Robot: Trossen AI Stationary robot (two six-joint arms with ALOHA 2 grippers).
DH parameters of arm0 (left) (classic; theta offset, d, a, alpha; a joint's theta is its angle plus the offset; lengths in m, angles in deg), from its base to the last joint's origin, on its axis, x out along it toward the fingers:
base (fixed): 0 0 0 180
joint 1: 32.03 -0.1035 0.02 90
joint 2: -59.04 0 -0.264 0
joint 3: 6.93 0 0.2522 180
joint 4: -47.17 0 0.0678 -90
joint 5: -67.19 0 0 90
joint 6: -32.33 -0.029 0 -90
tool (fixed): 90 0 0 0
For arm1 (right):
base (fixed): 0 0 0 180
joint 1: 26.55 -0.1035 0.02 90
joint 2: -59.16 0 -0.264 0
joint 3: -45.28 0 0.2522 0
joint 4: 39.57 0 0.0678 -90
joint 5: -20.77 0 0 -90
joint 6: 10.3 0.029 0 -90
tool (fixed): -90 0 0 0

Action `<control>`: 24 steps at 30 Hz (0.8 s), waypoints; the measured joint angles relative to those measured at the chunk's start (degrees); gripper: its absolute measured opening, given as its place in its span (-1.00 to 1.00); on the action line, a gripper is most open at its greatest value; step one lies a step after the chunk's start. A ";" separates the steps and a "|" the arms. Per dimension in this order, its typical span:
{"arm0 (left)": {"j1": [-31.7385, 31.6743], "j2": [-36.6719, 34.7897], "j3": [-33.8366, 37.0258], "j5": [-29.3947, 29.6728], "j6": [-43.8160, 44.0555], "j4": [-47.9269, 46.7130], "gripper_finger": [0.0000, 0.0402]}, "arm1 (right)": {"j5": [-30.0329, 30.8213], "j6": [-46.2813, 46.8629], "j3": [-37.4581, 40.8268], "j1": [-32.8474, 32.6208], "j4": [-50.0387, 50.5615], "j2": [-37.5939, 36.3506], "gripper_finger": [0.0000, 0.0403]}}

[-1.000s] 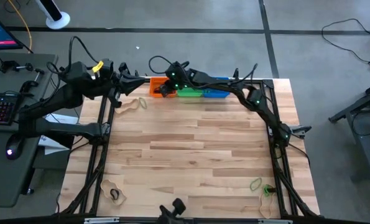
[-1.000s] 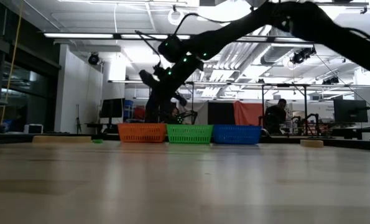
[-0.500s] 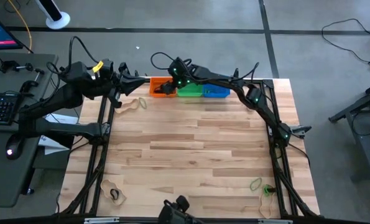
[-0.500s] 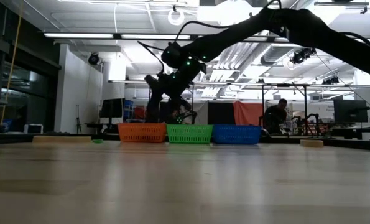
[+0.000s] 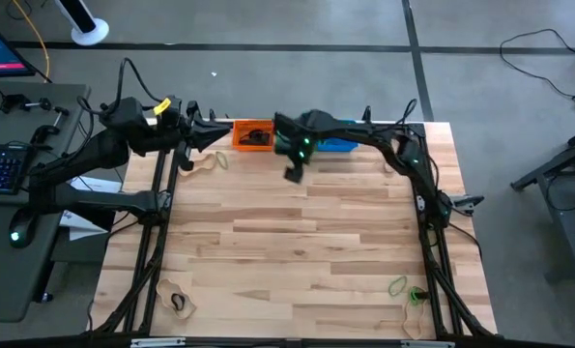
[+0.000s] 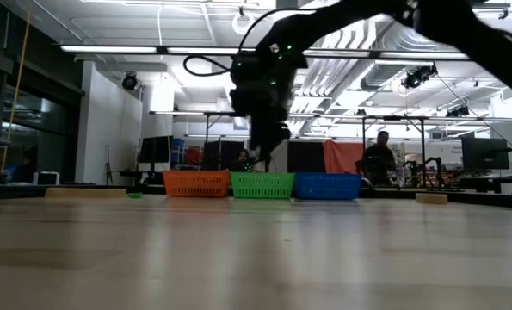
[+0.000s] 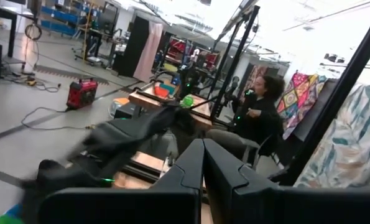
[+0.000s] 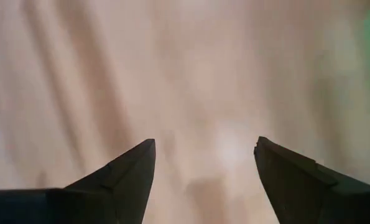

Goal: Sort rubber bands into baskets
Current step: Put the black rubber band into the orange basket

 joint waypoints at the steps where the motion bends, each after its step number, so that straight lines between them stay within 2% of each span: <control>1: -0.02 0.00 0.00 0.01 0.00 0.03 -1.00 | -0.81 -0.11 3.56 -0.91 -0.29 -2.28 0.31; 7: -0.11 0.00 0.00 0.03 -0.61 0.93 -1.00 | -2.26 9.46 34.18 -7.49 -10.78 -20.94 0.31; 12: -0.15 0.44 0.00 0.97 -4.97 1.92 -1.00 | -2.42 24.51 53.00 -16.48 -9.89 -38.55 0.31; 16: -0.23 1.11 0.04 4.07 -8.41 3.46 -1.00 | -4.49 37.61 60.16 -27.73 -4.84 -47.33 0.31; 20: -1.18 1.50 0.04 4.53 -10.76 4.61 -1.00 | -13.93 46.58 63.83 -38.73 -0.99 -48.55 0.31; 24: -2.10 2.37 0.04 4.53 -11.17 5.02 -1.00 | -24.06 49.77 67.15 -47.69 -1.76 -47.05 0.31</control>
